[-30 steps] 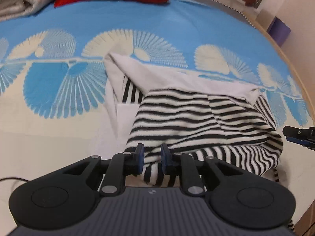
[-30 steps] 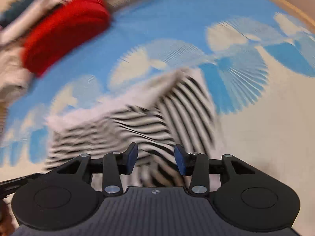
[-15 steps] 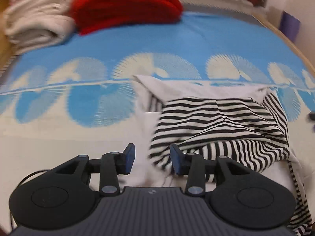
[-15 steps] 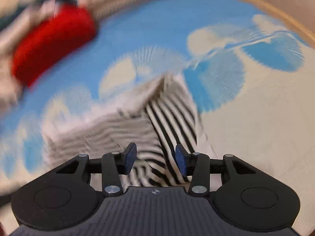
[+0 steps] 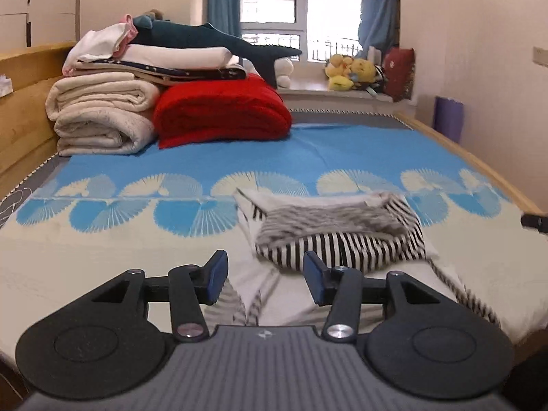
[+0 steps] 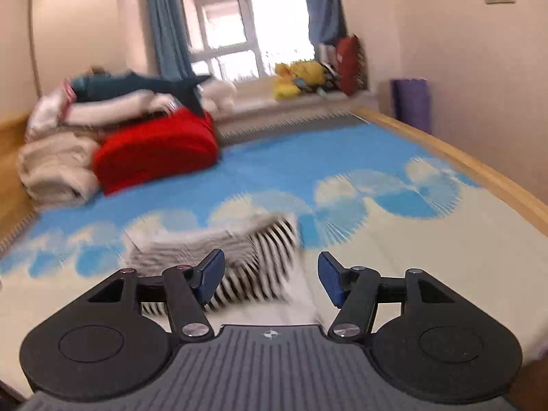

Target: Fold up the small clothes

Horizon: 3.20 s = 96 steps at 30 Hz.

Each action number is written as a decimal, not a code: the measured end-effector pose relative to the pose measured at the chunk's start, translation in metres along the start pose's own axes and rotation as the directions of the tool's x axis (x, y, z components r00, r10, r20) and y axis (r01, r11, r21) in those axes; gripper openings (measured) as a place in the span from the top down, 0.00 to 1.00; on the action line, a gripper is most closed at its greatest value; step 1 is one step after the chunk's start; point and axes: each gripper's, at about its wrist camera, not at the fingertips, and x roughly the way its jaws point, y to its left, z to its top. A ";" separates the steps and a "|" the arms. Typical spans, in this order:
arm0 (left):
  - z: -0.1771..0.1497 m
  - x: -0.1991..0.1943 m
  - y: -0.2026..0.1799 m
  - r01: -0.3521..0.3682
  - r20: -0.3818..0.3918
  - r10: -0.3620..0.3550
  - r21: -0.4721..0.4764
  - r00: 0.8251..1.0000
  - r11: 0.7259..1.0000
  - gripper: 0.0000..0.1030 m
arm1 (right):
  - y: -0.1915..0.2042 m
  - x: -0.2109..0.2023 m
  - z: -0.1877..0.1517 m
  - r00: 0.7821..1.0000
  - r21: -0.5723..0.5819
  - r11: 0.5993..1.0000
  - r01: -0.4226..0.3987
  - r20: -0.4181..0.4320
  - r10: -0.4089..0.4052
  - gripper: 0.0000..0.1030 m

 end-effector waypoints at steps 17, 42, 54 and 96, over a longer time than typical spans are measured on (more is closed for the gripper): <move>-0.064 0.065 0.058 0.122 -0.189 -0.168 -0.233 0.968 0.965 0.95 | -0.010 0.037 -0.072 0.972 -0.003 0.996 0.094 -0.216 -0.093 0.56; -0.127 0.150 0.073 -0.152 -0.554 -0.047 -0.309 0.831 0.939 0.44 | -0.044 0.097 -0.119 0.848 0.157 0.972 0.173 -0.526 -0.066 0.49; -0.113 0.115 0.074 -0.020 -0.455 -0.170 -0.383 0.874 0.923 0.90 | -0.046 0.059 -0.095 0.920 0.179 0.977 0.119 -0.389 -0.041 0.93; -0.127 0.142 0.063 -0.076 -0.581 -0.120 -0.302 0.805 0.950 0.79 | -0.030 0.081 -0.129 0.823 0.059 0.989 0.132 -0.563 -0.077 0.81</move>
